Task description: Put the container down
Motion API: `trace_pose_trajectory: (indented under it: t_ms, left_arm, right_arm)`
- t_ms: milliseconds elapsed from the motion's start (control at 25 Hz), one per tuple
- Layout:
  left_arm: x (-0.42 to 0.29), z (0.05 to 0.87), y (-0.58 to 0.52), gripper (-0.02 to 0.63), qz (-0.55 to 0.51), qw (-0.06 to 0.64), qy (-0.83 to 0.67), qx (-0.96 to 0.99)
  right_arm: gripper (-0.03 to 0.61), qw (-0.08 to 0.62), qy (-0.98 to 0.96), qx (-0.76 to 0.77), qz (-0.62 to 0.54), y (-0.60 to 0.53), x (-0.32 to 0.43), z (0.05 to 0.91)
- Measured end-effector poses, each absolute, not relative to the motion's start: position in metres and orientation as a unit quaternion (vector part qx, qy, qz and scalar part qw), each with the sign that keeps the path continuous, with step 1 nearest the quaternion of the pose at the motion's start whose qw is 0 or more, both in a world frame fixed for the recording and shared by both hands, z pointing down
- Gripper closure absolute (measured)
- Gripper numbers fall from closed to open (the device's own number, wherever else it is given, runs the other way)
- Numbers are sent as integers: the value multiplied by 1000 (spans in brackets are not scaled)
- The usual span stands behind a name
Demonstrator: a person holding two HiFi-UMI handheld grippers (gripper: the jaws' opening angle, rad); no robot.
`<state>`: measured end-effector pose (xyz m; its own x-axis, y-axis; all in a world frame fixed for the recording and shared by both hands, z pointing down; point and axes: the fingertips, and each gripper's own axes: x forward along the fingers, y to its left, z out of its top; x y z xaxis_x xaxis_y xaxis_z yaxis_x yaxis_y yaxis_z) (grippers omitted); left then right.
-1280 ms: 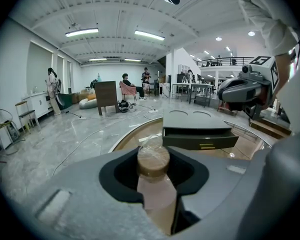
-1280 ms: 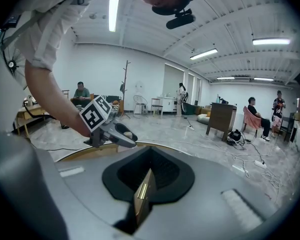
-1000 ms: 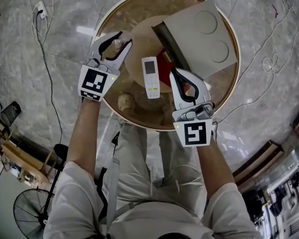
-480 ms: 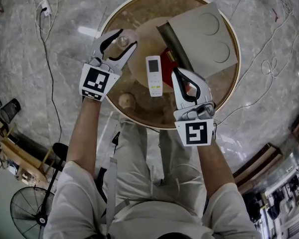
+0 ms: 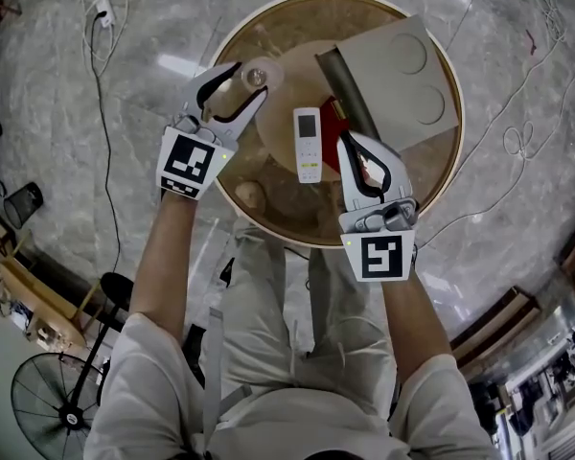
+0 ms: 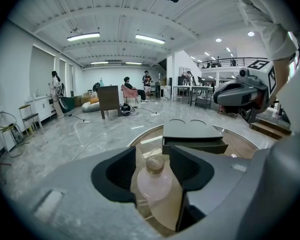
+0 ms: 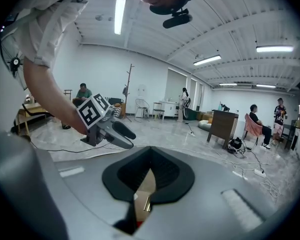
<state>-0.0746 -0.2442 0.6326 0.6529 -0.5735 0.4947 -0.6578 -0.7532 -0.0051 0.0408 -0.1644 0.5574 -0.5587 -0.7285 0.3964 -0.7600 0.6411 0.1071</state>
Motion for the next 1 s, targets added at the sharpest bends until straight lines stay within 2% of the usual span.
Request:
trace_pose_trajectory:
  t_ms: [440, 640, 1000]
  left_arm:
    - [-99, 585, -223, 462, 237, 77, -357, 900]
    - [-110, 563, -208, 532, 230, 72, -367, 899]
    - [-134, 529, -180, 607, 214, 70, -387, 894]
  right_arm:
    - [574, 198, -888, 414, 21, -158, 23, 518]
    - [574, 199, -891, 407, 10, -151, 12, 502]
    - [574, 198, -895, 401, 2, -132, -4, 483]
